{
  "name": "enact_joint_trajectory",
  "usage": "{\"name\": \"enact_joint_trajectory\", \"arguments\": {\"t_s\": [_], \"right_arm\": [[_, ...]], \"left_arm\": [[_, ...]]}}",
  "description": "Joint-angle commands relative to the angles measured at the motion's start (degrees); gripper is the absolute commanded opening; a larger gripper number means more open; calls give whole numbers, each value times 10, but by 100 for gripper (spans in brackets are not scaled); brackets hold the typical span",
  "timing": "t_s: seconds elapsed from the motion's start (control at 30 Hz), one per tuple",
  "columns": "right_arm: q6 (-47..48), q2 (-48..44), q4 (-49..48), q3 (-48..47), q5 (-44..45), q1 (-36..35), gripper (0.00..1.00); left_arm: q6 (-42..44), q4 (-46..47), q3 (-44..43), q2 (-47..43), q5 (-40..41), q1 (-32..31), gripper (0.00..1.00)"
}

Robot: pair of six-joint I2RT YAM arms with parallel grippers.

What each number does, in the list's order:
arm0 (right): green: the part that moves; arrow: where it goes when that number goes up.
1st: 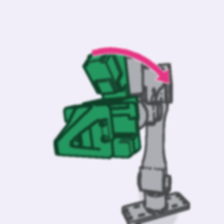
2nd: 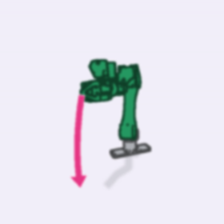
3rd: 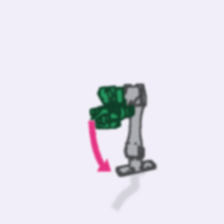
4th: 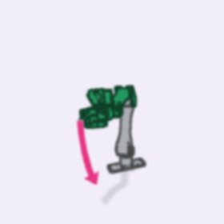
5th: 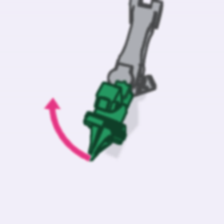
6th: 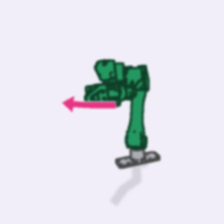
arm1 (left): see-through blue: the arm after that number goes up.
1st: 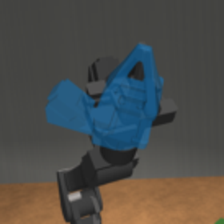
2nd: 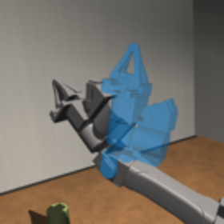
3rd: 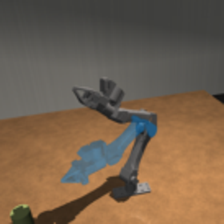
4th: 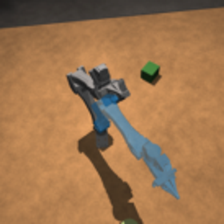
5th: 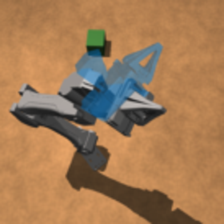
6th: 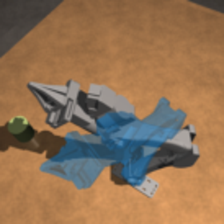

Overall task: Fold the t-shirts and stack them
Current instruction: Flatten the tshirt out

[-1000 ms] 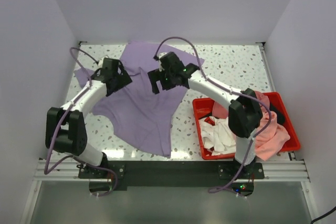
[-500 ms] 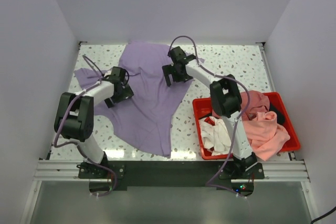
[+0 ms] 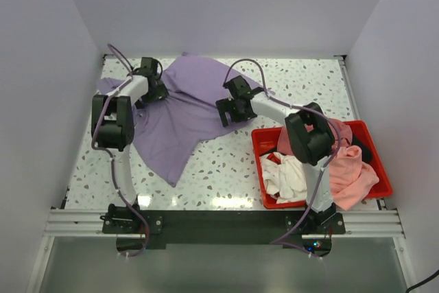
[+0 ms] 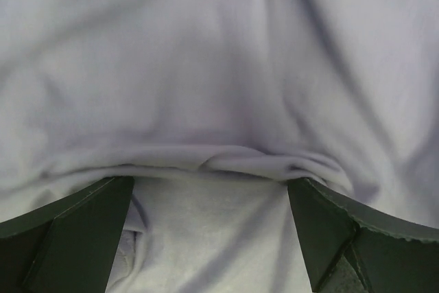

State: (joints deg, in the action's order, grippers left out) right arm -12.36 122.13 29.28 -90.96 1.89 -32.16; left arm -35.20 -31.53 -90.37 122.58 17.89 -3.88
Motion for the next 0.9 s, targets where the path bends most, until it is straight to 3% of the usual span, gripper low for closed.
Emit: {"name": "enact_joint_trajectory", "arguments": {"t_s": [0.0, 0.07, 0.2, 0.33, 0.4, 0.53, 0.7, 0.87], "right_arm": [[-57, -37, 15, 91, -45, -49, 99], [-79, -52, 2, 123, -52, -93, 99], [-100, -85, 8, 109, -25, -150, 99], [-81, -115, 45, 42, 29, -155, 99], [-60, -124, 52, 22, 55, -155, 99], [-35, -133, 32, -17, 23, -156, 99], [3, -100, -40, -47, -135, -166, 99], [46, -3, -27, -188, -221, -200, 99]], "left_arm": [[66, 0, -105, 79, -30, 12, 100], [83, -12, -180, 116, -64, 11, 100], [97, -23, -224, 114, -98, 10, 100], [81, -25, -139, -8, -75, 10, 100], [59, 6, -30, -70, -60, 11, 100], [15, 75, 198, -237, -72, 11, 100], [-12, 124, 305, -293, -124, 12, 100], [-4, 128, 329, -269, -165, 30, 100]]}}
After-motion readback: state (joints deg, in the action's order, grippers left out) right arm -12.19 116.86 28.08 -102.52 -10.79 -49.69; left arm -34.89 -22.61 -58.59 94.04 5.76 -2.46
